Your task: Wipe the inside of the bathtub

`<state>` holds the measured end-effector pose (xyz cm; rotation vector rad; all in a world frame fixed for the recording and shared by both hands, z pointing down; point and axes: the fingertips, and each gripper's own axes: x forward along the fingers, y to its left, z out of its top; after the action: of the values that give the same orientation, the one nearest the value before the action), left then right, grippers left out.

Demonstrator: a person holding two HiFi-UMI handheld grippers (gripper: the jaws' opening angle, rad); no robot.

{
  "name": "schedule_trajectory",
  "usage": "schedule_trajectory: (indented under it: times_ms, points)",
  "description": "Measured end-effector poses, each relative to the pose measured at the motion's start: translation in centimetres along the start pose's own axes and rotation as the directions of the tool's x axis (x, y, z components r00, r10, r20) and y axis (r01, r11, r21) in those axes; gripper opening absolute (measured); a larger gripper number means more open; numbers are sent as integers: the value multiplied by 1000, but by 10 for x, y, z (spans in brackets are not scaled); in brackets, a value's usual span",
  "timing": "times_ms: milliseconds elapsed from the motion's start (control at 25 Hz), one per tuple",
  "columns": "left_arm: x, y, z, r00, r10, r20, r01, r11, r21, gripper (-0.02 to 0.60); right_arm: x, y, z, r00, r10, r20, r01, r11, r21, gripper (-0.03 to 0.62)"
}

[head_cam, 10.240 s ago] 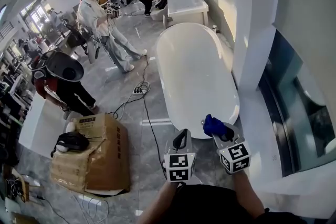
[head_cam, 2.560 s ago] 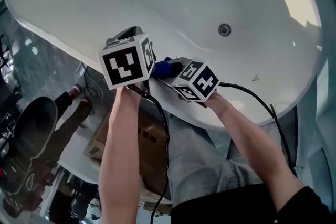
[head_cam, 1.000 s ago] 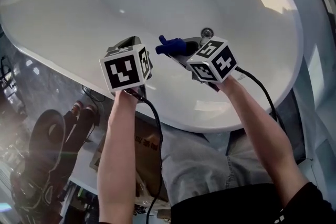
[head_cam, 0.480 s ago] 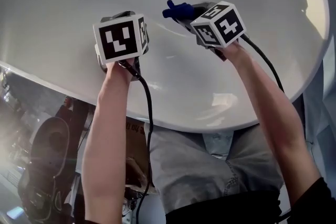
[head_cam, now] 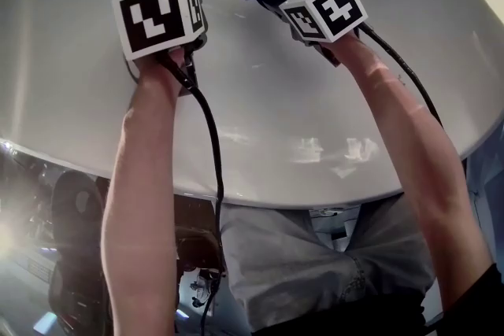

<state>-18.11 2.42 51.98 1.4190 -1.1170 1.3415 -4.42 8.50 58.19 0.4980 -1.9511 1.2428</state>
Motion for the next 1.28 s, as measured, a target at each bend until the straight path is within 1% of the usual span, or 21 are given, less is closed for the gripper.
schedule_trajectory:
  times_ms: [120,280,360,480,520,680,880,1080,1200,1280]
  points:
    - [11,-2,-2,1000,-19,-6,19,999,-33,2,15,-7,-10,999,-8,-32,8,1000,4,91]
    - [25,-9,-1,999,-35,-11,34,999,-42,2,35,-14,-17,995,-14,-96,12,1000,-24,91]
    - [31,-11,-2,999,-43,-14,42,998,-46,2,44,-11,-17,994,-10,-106,5,999,-49,91]
    - [35,-9,-2,999,-45,-17,44,998,-52,2,55,-4,-17,994,3,-112,-10,998,-62,91]
    - [36,-8,-2,999,-44,-17,43,998,-52,2,58,-4,-18,993,-6,-116,-2,998,-70,91]
    - [37,0,3,999,-45,-10,44,998,-42,2,65,-9,-24,986,-91,-141,70,987,-145,91]
    - [24,0,12,999,-26,20,27,999,-30,2,65,-4,-26,987,-87,-136,65,985,-158,91]
    - [10,-7,21,999,-24,41,25,999,-20,2,64,4,-23,987,-59,-151,37,989,-145,91]
    - [12,-11,13,999,-46,25,47,999,-19,2,71,19,-45,972,-7,-235,-23,992,-126,91]
    - [15,-16,0,998,-67,-4,67,998,-17,2,73,30,-61,957,3,-290,-52,985,-163,91]
